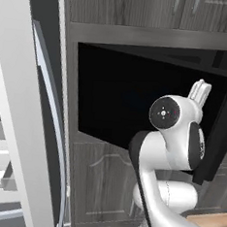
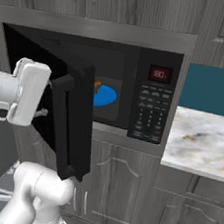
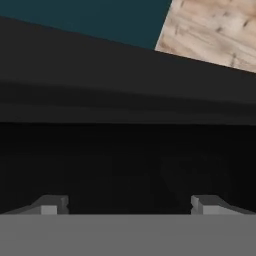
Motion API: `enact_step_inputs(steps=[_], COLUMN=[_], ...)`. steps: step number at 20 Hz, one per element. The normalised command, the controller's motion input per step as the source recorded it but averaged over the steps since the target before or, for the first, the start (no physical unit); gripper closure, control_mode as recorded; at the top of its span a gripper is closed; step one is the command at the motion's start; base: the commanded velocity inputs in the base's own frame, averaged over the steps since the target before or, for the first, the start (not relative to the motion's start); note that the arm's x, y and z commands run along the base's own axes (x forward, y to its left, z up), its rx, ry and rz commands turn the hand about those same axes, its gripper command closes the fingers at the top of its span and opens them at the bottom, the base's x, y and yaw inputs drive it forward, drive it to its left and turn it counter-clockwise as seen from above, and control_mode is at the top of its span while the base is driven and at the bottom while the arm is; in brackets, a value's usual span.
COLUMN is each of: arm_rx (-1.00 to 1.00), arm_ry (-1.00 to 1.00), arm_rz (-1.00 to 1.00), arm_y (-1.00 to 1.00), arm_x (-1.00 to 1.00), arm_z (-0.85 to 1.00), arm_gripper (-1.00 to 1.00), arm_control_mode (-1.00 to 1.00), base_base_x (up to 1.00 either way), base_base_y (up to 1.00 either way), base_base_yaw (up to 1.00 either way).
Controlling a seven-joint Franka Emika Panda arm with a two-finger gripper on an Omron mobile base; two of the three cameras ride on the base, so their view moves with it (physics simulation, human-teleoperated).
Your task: Transport the chicken drumstick from the fridge to the microwave and turn on the microwave.
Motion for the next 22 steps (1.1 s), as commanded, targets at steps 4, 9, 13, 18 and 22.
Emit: enact_step_inputs(steps=[4, 9, 13, 18, 22], arm_rx=[0.0, 0.04, 0.04, 0.04, 0.0], arm_ry=[-0.1, -0.08, -0.03, 0.0, 0.0], arm_rz=[0.17, 0.31, 0.29, 0.26, 0.18], arm_y=[-0.21, -0.15, -0.13, -0.09, 0.01], arm_x=[0.35, 0.44, 0.47, 0.54, 0.47], arm_z=[0.0, -0.02, -0.02, -0.04, 0.0], arm_gripper=[-1.0, -1.0, -1.0, -1.0, -1.0], arm_control_mode=[-1.0, -1.0, -1.0, -1.0, -1.0], base_base_x=[0.0, 0.0, 0.0, 0.0, 0.0], base_base_y=[0.0, 0.0, 0.0, 0.0, 0.0], base_base_yaw=[0.0, 0.0, 0.0, 0.0, 0.0])
